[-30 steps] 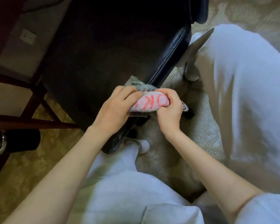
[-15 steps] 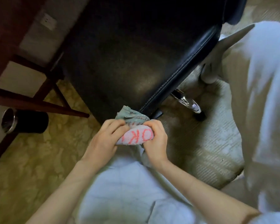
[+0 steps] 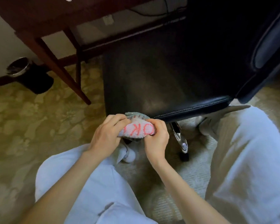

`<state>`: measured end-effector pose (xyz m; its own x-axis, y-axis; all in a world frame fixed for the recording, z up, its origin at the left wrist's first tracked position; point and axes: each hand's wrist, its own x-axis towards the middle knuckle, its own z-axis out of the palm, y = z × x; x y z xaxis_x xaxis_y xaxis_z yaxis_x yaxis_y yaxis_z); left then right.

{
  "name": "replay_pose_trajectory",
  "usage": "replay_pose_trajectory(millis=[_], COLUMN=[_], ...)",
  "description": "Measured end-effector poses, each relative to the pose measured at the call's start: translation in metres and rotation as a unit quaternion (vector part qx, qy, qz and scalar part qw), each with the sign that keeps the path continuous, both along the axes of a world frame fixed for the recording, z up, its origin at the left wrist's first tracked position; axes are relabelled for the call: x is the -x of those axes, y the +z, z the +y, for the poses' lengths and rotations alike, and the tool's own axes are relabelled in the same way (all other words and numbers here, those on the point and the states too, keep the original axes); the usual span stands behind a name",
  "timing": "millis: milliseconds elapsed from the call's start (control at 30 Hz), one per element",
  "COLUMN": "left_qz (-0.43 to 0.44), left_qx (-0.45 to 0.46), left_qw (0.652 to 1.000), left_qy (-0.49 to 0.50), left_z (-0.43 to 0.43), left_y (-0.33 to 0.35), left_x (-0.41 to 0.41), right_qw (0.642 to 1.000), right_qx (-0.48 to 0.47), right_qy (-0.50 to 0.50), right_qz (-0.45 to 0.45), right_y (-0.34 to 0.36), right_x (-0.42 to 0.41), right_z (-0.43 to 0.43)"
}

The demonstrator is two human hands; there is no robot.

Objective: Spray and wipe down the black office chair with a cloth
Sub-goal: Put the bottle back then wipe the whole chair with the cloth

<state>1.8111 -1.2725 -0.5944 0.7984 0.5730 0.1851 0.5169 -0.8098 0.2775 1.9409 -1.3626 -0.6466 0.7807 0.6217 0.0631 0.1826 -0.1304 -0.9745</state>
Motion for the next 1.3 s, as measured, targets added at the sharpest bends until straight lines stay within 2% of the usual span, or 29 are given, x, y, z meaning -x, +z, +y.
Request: replay_pose_trajectory(millis=[133, 233, 333, 433, 600, 767, 867, 1000, 1100, 1200, 1300], left_qz=[-0.049, -0.077, -0.07, -0.086, -0.183, -0.19, -0.195, -0.201, -0.202, -0.182, -0.173], left_qx=[-0.022, -0.051, -0.03, 0.053, 0.092, 0.071, 0.069, 0.069, 0.059, 0.029, 0.021], left_qw=[0.995, 0.984, 0.969, 0.953, 0.914, 0.903, 0.911, 0.943, 0.956, 0.957, 0.938], left_qy=[0.087, 0.152, 0.235, 0.286, 0.352, 0.378, 0.357, 0.256, 0.206, 0.222, 0.3], left_z=[-0.018, -0.017, -0.011, -0.016, -0.033, -0.041, -0.054, -0.073, -0.073, -0.065, -0.054], left_y=[0.012, 0.007, -0.021, -0.06, -0.096, -0.106, -0.107, -0.114, -0.115, -0.113, -0.112], left_x=[0.004, 0.011, 0.017, 0.017, 0.002, -0.007, -0.019, -0.049, -0.064, -0.053, -0.023], right_qw=[0.992, 0.965, 0.909, 0.842, 0.775, 0.715, 0.704, 0.704, 0.709, 0.717, 0.714], right_qx=[-0.006, 0.013, 0.086, 0.112, 0.119, 0.107, 0.131, 0.18, 0.179, 0.162, 0.145], right_qy=[0.068, 0.138, 0.213, 0.264, 0.291, 0.326, 0.332, 0.316, 0.302, 0.3, 0.311], right_qz=[-0.108, -0.22, -0.348, -0.457, -0.548, -0.61, -0.614, -0.61, -0.611, -0.607, -0.61], right_y=[0.026, 0.037, 0.027, 0.007, -0.007, -0.012, -0.014, -0.005, 0.007, 0.006, -0.01], right_x=[-0.01, -0.013, -0.013, -0.011, -0.017, -0.035, -0.052, -0.094, -0.115, -0.101, -0.064], right_z=[0.007, 0.019, 0.03, 0.03, 0.03, 0.026, 0.011, -0.019, -0.027, -0.013, 0.006])
